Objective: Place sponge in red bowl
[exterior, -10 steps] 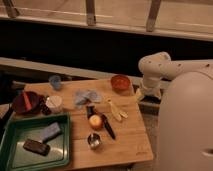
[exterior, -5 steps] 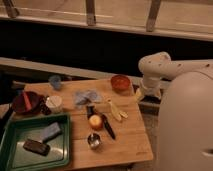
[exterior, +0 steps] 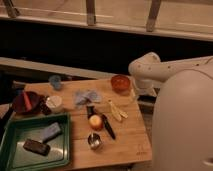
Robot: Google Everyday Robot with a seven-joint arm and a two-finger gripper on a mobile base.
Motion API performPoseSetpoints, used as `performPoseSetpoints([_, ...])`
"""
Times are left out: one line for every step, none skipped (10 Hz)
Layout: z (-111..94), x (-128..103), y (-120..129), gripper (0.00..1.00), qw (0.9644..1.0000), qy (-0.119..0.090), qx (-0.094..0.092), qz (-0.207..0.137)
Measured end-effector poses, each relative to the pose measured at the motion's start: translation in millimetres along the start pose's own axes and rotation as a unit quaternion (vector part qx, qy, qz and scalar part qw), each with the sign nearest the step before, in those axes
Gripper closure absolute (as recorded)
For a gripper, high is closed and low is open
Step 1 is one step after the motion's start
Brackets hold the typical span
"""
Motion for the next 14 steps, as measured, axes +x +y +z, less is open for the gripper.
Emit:
performPoseSetpoints([-5.2, -9.9, 20.6, 0.2, 0.9997, -0.009, 0.004, -0.022])
performPoseSetpoints([-11.1, -21.1, 47.5, 0.2, 0.9987, -0.017, 0.004, -0.048])
performPoseSetpoints([-16.9, -29.6, 71.9, 0.2, 0.9971, -0.026, 0.002, -0.072])
performPoseSetpoints([-23.2, -34.8, 95.1, 0.2, 0.9948, -0.033, 0.001, -0.096])
performPoseSetpoints([-29.3, -36.9, 119.9, 0.2, 0.9918, -0.037, -0.002, -0.122])
performPoseSetpoints([-38.2, -38.3, 157.7, 0.2, 0.9859, -0.045, -0.009, -0.161])
performPoseSetpoints([-44.1, -35.9, 184.8, 0.2, 0.9808, -0.049, -0.015, -0.188])
performPoseSetpoints([-50.9, -28.5, 213.0, 0.2, 0.974, -0.053, -0.023, -0.219])
performPoseSetpoints([-57.5, -19.2, 242.0, 0.2, 0.9656, -0.055, -0.032, -0.252])
performPoseSetpoints([-63.4, -9.5, 267.9, 0.2, 0.9573, -0.056, -0.043, -0.281])
performPoseSetpoints([-71.8, 3.6, 300.7, 0.2, 0.944, -0.056, -0.058, -0.32])
performPoseSetpoints([-77.7, 13.9, 320.3, 0.2, 0.9342, -0.055, -0.069, -0.345])
performPoseSetpoints([-78.3, 15.6, 322.7, 0.2, 0.9326, -0.055, -0.07, -0.35])
performPoseSetpoints([-78.1, 15.5, 321.7, 0.2, 0.933, -0.055, -0.07, -0.349])
